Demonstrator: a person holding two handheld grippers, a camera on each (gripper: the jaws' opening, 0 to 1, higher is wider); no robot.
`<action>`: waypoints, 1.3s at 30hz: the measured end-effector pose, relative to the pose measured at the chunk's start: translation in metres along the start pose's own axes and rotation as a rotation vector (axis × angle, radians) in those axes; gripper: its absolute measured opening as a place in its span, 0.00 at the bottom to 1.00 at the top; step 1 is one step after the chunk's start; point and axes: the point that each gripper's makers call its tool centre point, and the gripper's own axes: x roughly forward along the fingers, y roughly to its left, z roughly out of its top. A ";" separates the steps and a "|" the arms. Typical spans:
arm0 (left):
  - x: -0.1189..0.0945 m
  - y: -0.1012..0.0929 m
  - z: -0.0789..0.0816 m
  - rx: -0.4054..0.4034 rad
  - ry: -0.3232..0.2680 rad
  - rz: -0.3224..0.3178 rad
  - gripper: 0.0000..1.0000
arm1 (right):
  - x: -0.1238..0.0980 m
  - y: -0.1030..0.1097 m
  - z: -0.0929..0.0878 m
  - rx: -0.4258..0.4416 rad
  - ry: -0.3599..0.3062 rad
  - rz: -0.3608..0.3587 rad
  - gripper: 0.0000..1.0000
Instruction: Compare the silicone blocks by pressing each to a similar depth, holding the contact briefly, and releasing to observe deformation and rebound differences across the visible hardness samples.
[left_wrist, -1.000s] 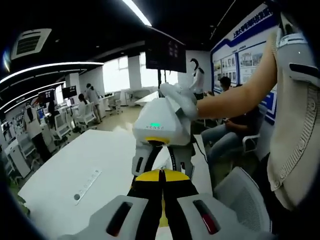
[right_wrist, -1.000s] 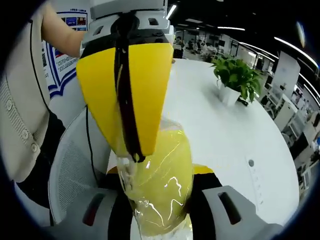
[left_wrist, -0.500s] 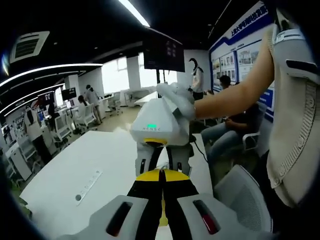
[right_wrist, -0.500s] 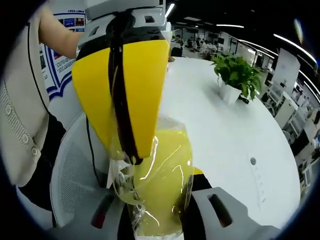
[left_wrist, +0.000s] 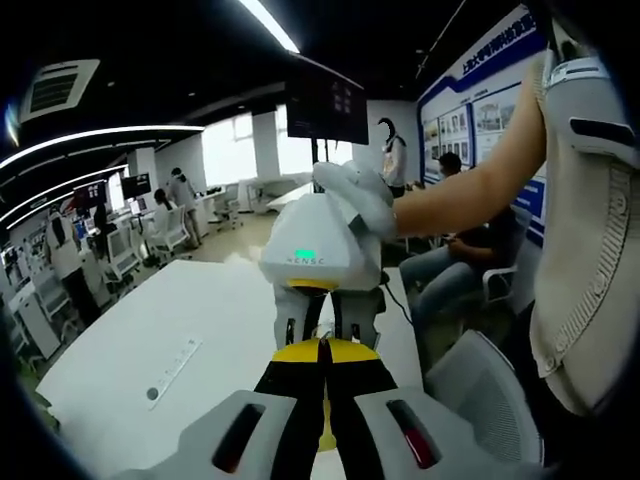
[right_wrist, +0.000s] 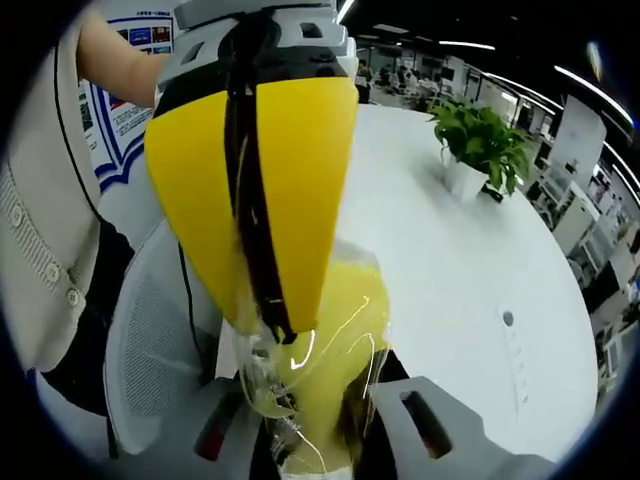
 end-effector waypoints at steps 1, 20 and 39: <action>0.000 0.000 0.000 0.001 0.000 -0.001 0.00 | 0.000 0.001 -0.001 0.006 0.005 0.007 0.07; 0.001 -0.003 -0.001 -0.021 -0.006 -0.004 0.00 | -0.002 0.008 -0.004 0.024 0.026 0.029 0.06; 0.001 -0.007 -0.002 -0.006 0.026 -0.004 0.00 | 0.001 0.015 -0.007 0.016 0.042 0.053 0.06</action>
